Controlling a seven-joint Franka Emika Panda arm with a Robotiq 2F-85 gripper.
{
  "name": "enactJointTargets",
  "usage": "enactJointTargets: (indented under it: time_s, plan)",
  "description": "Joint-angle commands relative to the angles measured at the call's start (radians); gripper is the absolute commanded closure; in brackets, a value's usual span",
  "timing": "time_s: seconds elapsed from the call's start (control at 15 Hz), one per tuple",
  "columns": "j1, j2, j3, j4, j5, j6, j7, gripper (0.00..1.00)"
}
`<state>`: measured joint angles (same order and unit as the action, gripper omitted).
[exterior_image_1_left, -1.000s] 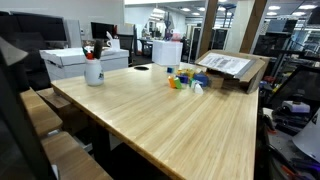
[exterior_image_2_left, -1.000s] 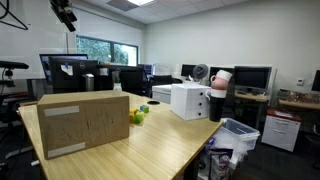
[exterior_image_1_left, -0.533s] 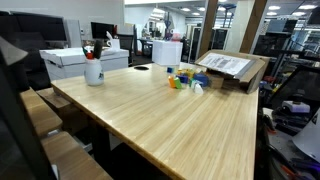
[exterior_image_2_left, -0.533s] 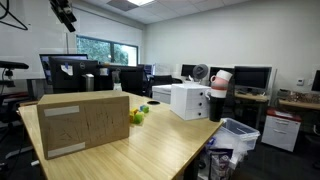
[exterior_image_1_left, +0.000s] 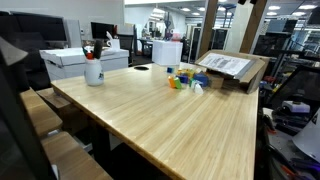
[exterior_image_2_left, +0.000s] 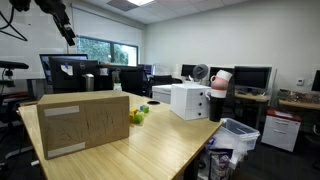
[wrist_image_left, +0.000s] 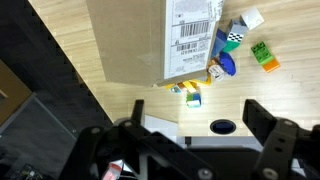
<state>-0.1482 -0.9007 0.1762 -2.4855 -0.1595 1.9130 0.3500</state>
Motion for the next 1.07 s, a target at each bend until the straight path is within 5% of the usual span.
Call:
enactJointTargets:
  time_s: [0.0, 1.0]
  plan:
    - [0.029, 0.030, 0.008, -0.029, 0.044, -0.014, 0.049, 0.00]
    - [0.070, 0.056, 0.005, -0.070, 0.071, -0.004, 0.032, 0.00]
